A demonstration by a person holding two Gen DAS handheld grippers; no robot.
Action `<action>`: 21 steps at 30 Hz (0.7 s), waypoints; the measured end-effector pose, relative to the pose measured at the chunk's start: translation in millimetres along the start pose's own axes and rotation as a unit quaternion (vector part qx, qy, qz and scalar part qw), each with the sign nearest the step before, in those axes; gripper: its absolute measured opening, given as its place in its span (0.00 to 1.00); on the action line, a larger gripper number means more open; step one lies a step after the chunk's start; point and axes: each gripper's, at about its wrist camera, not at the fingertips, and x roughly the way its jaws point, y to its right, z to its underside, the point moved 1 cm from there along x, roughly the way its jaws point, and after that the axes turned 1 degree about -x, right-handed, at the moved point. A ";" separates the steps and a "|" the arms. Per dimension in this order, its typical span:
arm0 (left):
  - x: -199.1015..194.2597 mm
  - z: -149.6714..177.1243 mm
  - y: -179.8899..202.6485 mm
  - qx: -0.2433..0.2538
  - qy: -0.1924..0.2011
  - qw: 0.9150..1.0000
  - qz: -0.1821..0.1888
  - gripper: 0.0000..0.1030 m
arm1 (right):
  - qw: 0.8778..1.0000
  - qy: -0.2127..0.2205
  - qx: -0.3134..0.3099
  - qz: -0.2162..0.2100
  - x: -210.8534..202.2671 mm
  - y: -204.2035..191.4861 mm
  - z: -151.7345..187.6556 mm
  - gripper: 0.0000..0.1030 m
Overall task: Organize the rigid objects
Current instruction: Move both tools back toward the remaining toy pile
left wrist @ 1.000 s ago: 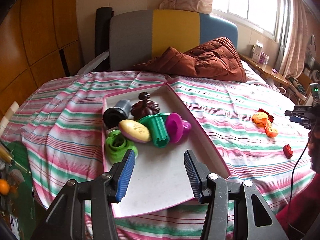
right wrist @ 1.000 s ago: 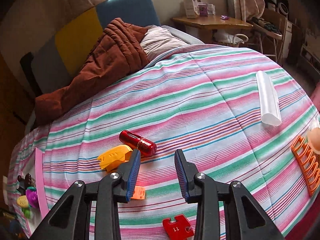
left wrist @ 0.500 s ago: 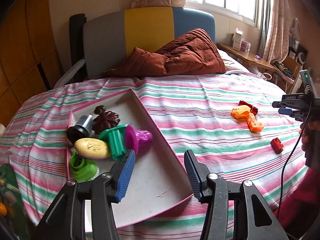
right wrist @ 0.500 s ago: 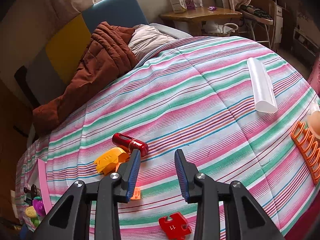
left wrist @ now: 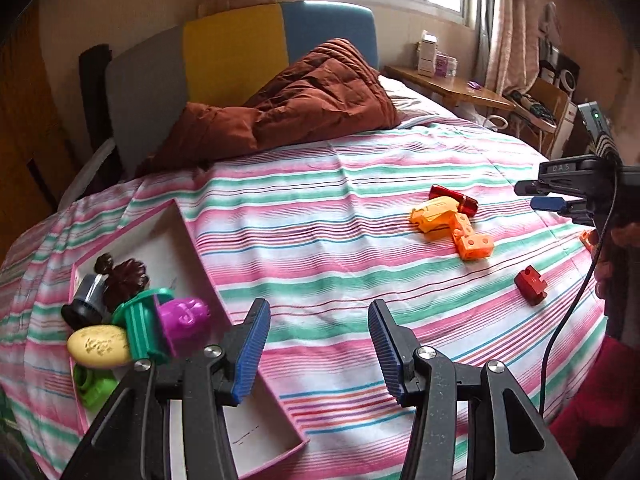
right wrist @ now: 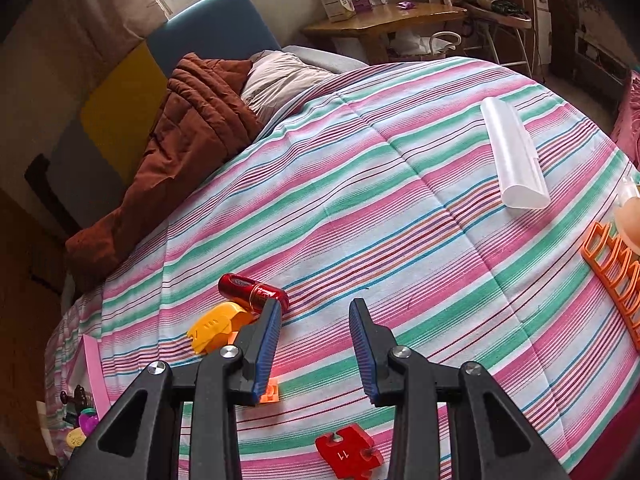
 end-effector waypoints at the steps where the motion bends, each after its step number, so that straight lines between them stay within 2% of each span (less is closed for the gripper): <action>1: 6.7 -4.2 6.4 0.011 -0.004 1.000 0.003 0.50 | 1.000 -0.001 -0.002 -0.001 0.2 -0.8 0.2 0.34; 3: 19.1 -11.6 14.7 0.020 -0.013 1.000 0.011 0.50 | 1.000 -0.004 -0.005 -0.001 0.9 -2.2 0.8 0.34; 7: 42.1 -25.8 27.7 0.025 -0.023 0.999 0.022 0.58 | 1.000 -0.012 -0.007 -0.006 2.7 -3.5 1.8 0.34; 12: 69.7 -49.0 50.0 0.078 -0.021 0.996 0.033 0.58 | 1.000 -0.016 -0.006 -0.014 3.1 -4.6 2.2 0.34; 21: 117.4 -75.1 86.9 0.181 -0.021 0.980 0.075 0.58 | 0.999 -0.032 -0.005 -0.033 6.8 -7.5 3.1 0.34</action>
